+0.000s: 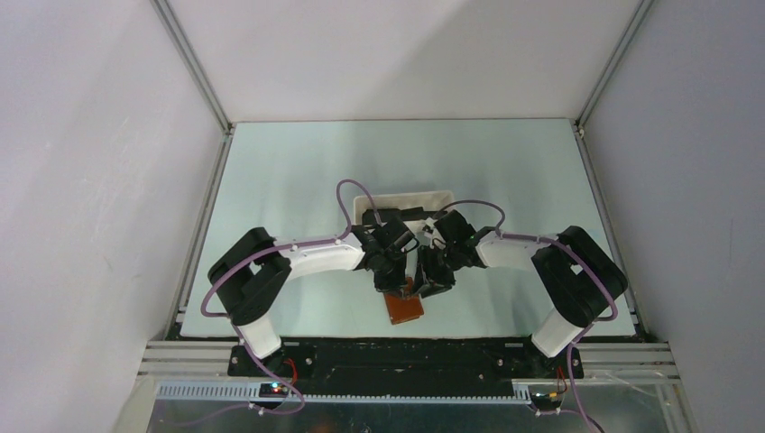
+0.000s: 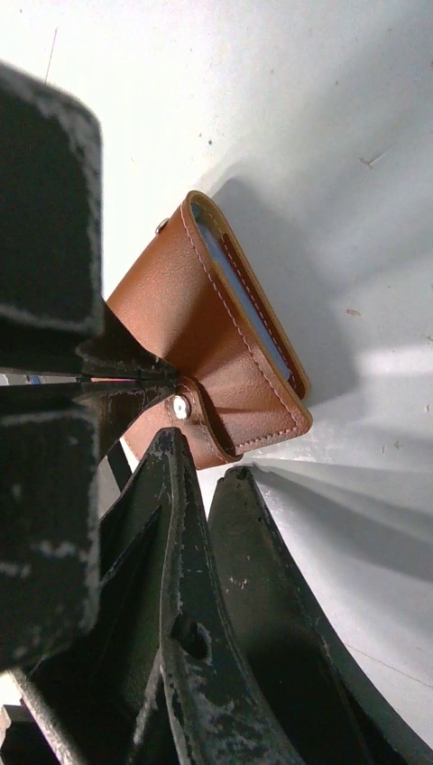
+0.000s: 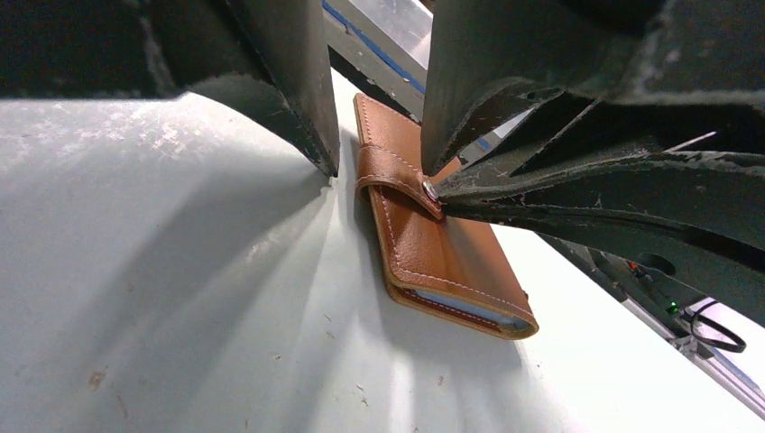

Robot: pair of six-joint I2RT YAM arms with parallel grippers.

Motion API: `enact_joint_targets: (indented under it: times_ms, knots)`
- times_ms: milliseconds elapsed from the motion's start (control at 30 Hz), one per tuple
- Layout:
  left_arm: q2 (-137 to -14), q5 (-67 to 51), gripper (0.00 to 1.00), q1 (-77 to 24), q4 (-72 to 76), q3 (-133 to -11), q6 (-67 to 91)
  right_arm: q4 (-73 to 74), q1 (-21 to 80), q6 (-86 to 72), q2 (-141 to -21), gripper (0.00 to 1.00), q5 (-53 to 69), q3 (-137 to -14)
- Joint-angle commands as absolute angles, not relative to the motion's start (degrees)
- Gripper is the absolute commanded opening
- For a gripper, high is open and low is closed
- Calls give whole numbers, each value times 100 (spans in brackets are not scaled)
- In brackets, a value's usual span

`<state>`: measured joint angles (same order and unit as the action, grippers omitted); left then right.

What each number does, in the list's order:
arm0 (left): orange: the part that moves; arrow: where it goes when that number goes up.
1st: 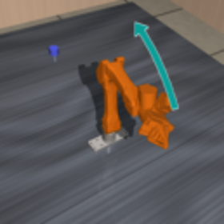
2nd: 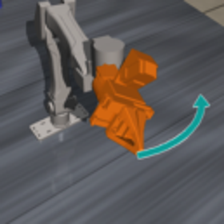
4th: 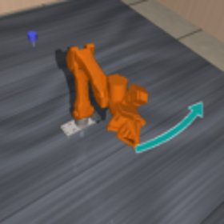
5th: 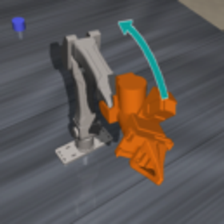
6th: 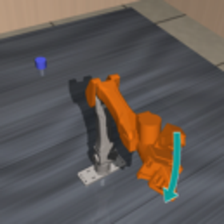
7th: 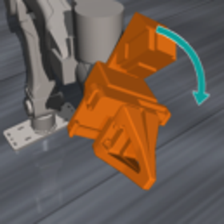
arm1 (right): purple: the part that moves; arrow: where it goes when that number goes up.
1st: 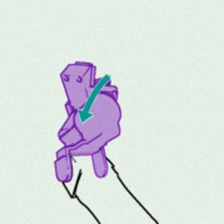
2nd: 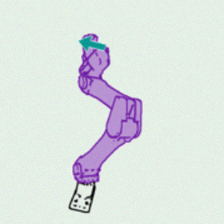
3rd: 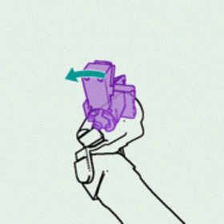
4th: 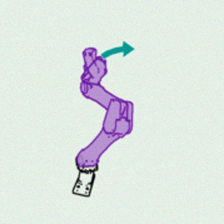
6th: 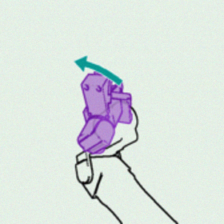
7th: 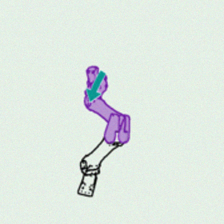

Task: Put the credit cards into the card holder
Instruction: Close the card holder at the center of the board.

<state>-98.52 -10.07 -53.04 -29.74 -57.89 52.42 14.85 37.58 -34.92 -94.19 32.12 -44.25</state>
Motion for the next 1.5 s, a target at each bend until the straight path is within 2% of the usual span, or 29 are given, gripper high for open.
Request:
enact_joint_targets:
  times_ms: [0, 700, 1467]
  knots:
    - [-10011, -819, 0, -5388, -2675, -5917, 5153, 1139, 3698, -3530, -9461, 43, 3395, -4365]
    - [-10015, -805, 0, -5410, -2677, -5846, 5163, 1148, 3762, -3474, -9706, 35, 3252, -4364]
    - [-9526, -515, 0, -5379, -2684, -5749, 5247, 635, 4039, -3471, -9916, 34, 3023, -4026]
